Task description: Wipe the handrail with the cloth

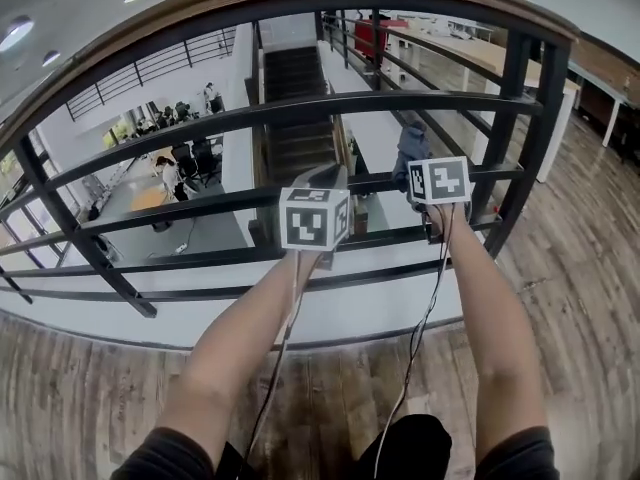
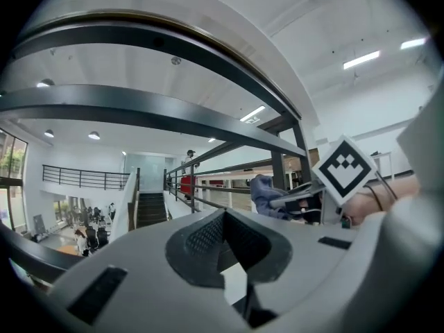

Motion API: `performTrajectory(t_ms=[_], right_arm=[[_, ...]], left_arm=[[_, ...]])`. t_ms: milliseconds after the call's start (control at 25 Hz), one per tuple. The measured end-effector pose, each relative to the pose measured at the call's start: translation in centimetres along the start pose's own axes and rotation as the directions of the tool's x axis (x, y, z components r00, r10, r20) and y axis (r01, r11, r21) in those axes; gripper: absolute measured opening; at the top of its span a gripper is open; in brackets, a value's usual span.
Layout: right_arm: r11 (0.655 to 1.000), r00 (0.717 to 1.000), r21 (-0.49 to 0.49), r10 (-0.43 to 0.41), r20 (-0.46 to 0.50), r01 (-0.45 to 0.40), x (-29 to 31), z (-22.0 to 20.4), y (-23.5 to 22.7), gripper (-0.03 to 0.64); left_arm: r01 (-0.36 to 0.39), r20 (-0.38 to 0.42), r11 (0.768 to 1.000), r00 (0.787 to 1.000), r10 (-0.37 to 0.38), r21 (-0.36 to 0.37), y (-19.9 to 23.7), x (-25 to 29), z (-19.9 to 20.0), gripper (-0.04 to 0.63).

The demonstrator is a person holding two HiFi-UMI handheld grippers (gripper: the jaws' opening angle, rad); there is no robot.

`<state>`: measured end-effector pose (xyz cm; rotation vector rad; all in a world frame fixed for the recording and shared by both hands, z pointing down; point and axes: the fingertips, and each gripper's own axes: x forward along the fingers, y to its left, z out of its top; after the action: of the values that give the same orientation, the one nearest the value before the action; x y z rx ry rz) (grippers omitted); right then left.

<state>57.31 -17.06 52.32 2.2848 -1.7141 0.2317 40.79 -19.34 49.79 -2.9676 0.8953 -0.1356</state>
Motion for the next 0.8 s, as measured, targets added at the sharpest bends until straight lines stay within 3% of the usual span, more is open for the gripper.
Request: performTrajectory(t_ms=[240, 440, 640, 800], right_arm=[[0.996, 0.996, -0.002, -0.091, 0.009, 0.091, -1.2, -1.9, -10.7, 0.08], [0.993, 0.993, 0.011, -0.114, -0.018, 0.114, -2.3, -3.0, -18.4, 0.08], [0.992, 0.991, 0.008, -0.128, -0.03, 0.128, -3.8, -3.4, -23.9, 0.08], [0.984, 0.984, 0.025, -0.173, -0.05, 0.175, -3.9, -4.2, -26.9, 0.08]], left_arm=[[0.102, -0.006, 0.995, 0.995, -0.102, -0.012, -7.4, 3.9, 1.0, 0.003], [0.13, -0.005, 0.992, 0.992, -0.13, 0.0, -12.0, 5.9, 2.1, 0.003], [0.2, 0.035, 0.978, 0.98, -0.198, -0.055, -16.1, 7.1, 3.4, 0.003], [0.206, 0.031, 0.976, 0.978, -0.204, -0.074, -17.4, 8.0, 2.8, 0.003]])
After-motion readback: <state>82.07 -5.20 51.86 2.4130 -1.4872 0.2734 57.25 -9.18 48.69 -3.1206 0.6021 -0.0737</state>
